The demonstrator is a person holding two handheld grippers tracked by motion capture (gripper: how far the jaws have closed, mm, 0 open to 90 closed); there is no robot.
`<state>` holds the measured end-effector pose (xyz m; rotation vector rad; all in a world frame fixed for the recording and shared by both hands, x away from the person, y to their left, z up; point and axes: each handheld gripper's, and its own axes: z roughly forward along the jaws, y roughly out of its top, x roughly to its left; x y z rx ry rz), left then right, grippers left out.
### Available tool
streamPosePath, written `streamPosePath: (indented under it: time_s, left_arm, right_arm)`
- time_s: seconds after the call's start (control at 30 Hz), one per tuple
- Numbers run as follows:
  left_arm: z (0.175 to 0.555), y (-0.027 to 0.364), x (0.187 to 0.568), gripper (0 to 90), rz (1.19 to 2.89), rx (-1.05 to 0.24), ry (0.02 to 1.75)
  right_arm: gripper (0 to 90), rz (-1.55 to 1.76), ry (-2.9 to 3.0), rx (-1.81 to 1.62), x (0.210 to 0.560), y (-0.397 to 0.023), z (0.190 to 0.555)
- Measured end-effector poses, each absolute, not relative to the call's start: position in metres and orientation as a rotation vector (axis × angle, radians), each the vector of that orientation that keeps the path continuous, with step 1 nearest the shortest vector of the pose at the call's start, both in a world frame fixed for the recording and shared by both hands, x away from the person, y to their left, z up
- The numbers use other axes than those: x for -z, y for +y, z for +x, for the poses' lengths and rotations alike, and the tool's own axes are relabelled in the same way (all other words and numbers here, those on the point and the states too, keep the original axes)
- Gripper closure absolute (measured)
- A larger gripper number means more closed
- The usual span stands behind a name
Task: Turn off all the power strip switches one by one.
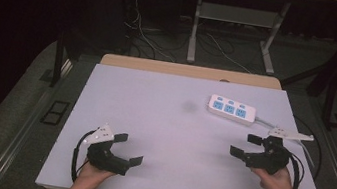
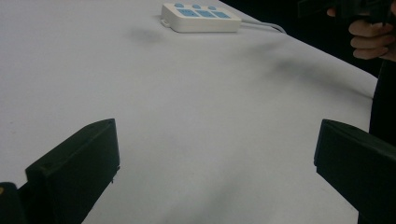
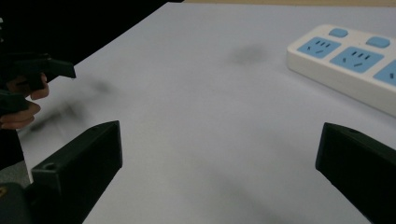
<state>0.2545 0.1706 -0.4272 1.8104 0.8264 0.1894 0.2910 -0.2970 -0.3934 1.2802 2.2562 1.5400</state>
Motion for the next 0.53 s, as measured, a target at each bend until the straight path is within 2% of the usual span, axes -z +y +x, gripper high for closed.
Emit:
streamPosePath:
  time_s: [0.53]
  left_arm:
    - [0.255, 0.169, 0.429, 0.0, 1.832, -0.169, 0.821]
  right_arm:
    - [0.5, 1.239, 2.33, -1.482, 0.423, -0.295, 0.256]
